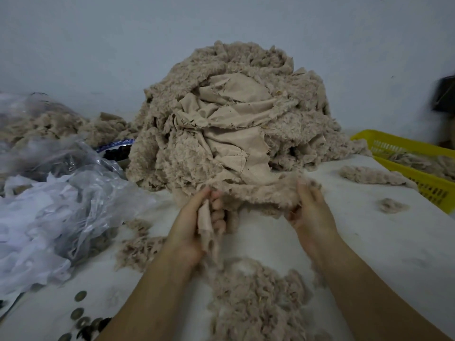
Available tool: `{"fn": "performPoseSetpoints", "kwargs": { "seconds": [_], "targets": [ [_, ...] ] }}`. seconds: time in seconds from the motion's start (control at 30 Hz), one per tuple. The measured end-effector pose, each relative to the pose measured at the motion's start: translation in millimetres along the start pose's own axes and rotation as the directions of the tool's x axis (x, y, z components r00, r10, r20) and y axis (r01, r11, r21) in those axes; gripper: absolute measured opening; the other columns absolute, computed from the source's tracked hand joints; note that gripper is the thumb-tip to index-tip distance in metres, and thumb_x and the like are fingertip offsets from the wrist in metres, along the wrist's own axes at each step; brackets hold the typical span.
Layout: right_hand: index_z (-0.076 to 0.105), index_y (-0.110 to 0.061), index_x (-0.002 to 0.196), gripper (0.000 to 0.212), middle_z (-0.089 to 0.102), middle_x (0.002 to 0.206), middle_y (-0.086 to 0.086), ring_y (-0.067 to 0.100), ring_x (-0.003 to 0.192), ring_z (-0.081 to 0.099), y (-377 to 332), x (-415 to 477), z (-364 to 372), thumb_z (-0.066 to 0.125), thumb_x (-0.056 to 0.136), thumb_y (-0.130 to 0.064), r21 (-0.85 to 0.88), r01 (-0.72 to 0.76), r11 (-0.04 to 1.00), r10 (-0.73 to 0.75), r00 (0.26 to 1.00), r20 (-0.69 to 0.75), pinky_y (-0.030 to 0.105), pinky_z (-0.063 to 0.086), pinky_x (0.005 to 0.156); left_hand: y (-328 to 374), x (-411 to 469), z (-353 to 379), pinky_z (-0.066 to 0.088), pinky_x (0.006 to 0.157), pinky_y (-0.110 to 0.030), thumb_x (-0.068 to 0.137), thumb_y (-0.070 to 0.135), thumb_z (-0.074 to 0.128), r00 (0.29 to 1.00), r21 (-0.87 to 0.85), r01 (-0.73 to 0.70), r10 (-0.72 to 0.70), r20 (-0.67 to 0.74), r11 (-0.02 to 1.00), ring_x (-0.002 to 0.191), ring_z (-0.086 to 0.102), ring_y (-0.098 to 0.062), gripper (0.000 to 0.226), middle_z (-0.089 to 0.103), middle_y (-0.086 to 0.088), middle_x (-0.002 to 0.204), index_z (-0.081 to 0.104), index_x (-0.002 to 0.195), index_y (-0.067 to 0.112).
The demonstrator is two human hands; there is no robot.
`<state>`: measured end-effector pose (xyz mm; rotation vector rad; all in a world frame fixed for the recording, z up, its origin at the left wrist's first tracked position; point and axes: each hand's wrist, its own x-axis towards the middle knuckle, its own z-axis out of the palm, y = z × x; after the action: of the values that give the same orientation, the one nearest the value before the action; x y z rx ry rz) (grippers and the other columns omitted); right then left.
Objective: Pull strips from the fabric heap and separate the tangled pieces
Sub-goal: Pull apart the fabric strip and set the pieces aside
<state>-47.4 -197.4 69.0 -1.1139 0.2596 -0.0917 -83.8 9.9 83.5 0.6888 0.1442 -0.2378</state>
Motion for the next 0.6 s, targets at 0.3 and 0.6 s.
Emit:
{"fn": "performPoseSetpoints", "kwargs": {
  "seconds": [0.3, 0.6],
  "targets": [
    [0.052, -0.042, 0.093, 0.040, 0.062, 0.089, -0.024, -0.007, 0.081, 0.058, 19, -50, 26, 0.043, 0.080, -0.078, -0.671, 0.597, 0.441, -0.055, 0.764, 0.643, 0.012, 0.042, 0.061, -15, 6, 11, 0.062, 0.075, -0.030, 0.103, 0.031, 0.046, 0.984, -0.324, -0.174, 0.180, -0.009, 0.930, 0.086, 0.075, -0.022, 0.037, 0.074, -0.017, 0.104, 0.064, 0.117, 0.001],
    [0.039, -0.028, 0.067, 0.040, 0.047, 0.061, -0.008, 0.006, 0.057, 0.043, 23, -31, 14, 0.037, 0.105, -0.040, -0.686, 0.690, 0.229, 0.004, 0.704, 0.710, 0.030, 0.032, 0.060, -5, 6, 3, 0.036, 0.041, -0.013, 0.107, 0.039, 0.030, 0.977, -0.333, -0.191, 0.211, 0.025, 0.923, 0.041, 0.042, -0.003, 0.046, 0.054, 0.003, 0.064, 0.064, 0.096, 0.009]
  ]
}}
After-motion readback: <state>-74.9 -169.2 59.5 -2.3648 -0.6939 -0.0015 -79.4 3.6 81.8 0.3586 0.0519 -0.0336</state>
